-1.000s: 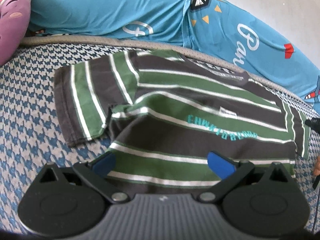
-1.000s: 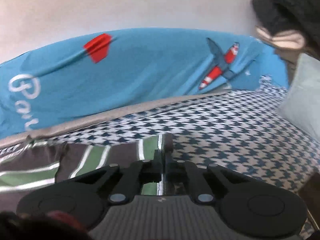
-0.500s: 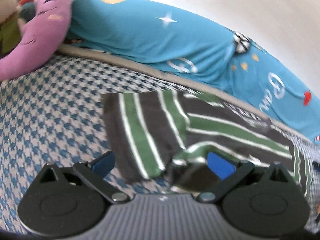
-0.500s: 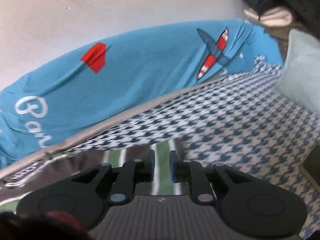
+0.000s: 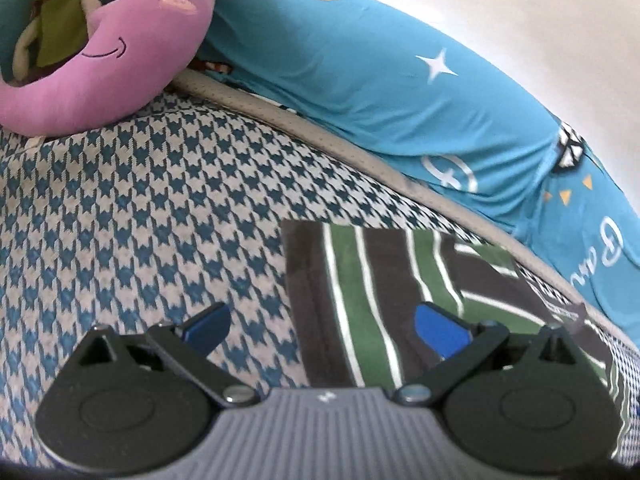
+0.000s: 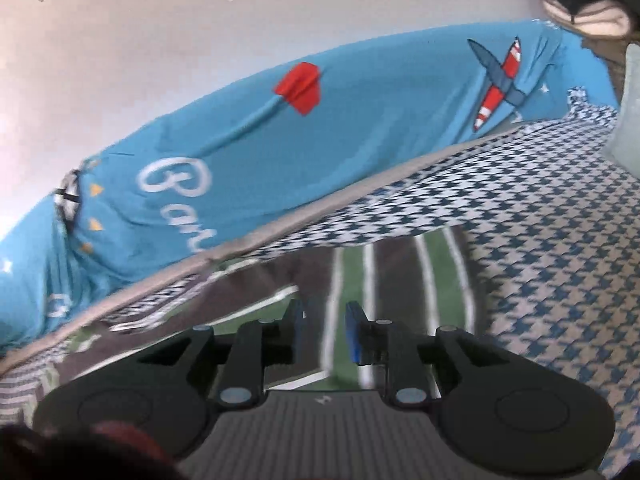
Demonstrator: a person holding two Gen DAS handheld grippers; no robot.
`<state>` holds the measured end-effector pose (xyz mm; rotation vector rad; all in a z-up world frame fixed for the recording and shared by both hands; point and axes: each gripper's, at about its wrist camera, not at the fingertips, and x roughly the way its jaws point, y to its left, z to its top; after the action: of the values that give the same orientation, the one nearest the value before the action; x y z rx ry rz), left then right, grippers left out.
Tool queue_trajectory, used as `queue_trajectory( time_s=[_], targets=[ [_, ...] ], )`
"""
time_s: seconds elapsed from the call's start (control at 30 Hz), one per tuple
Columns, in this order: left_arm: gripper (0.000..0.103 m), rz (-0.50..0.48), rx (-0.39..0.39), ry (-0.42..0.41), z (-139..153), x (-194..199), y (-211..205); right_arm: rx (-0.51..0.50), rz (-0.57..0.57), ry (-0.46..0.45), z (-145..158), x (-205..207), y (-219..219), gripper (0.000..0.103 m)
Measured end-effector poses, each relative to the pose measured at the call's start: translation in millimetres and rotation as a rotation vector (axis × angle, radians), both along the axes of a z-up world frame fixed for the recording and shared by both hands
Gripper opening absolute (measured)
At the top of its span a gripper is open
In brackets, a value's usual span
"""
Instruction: Fold clothes
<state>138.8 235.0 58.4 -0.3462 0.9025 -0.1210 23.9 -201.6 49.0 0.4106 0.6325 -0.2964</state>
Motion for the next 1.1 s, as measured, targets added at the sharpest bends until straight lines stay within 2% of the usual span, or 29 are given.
queue_trajectory(
  time_s=[0.1, 0.27, 0.37, 0.47, 0.6, 0.67, 0.73, 0.77, 0.8, 0.83, 0.87, 0.9, 0.93, 1.03, 1.1],
  targets=[
    [0.103, -0.008, -0.02, -0.002, -4.0, 13.2, 3.6, 0.052, 0.019, -0.024, 9.9, -13.1, 11.4, 0.031],
    [0.102, -0.017, -0.028, -0.005, -10.9, 34.1, 5.7, 0.131, 0.064, -0.042, 12.4, -36.9, 33.1, 0.033],
    [0.099, -0.021, -0.051, 0.009, -16.8, 41.8, 4.7, 0.116, 0.098, -0.014, 7.6, -37.2, 44.4, 0.033],
    [0.094, -0.034, -0.031, 0.022, -24.2, 49.0, -1.3, 0.065, 0.138, 0.016, 2.4, -31.2, 52.8, 0.033],
    [0.093, -0.052, 0.005, 0.005, -28.2, 56.7, -12.0, 0.065, 0.172, 0.064, -8.5, -25.7, 55.4, 0.033],
    [0.084, -0.066, 0.013, -0.007, -29.1, 59.1, -17.2, 0.064, 0.184, 0.08, -12.8, -24.2, 56.1, 0.033],
    [0.061, -0.091, 0.015, -0.024, -30.9, 59.4, -23.1, 0.06, 0.192, 0.091, -15.9, -22.9, 57.1, 0.033],
    [0.054, -0.108, 0.02, -0.03, -31.4, 59.2, -27.3, 0.057, 0.192, 0.093, -16.6, -22.3, 57.8, 0.033],
    [0.042, -0.126, 0.027, -0.038, -31.4, 57.8, -31.0, 0.053, 0.193, 0.095, -17.2, -21.8, 58.5, 0.033],
    [0.034, -0.146, 0.037, -0.048, -30.7, 55.0, -34.3, 0.049, 0.193, 0.098, -17.9, -21.2, 59.2, 0.033],
    [0.031, -0.166, 0.046, -0.057, -29.9, 52.2, -37.5, 0.051, 0.194, 0.098, -17.8, -20.5, 59.6, 0.033],
    [0.02, -0.185, 0.056, -0.066, -29.4, 49.3, -40.3, 0.052, 0.192, 0.098, -17.5, -19.8, 60.3, 0.033],
    [0.014, -0.198, 0.069, -0.075, -28.8, 46.7, -43.1, 0.053, 0.191, 0.099, -17.2, -19.4, 61.0, 0.033],
    [0.01, -0.213, 0.138, -0.122, -25.1, 40.2, -54.6, 0.055, 0.194, 0.102, -17.4, -17.0, 64.0, 0.033],
    [0.009, -0.209, 0.251, -0.205, -16.5, 34.1, -65.1, 0.055, 0.195, 0.102, -17.7, -16.3, 65.2, 0.033]
  ],
)
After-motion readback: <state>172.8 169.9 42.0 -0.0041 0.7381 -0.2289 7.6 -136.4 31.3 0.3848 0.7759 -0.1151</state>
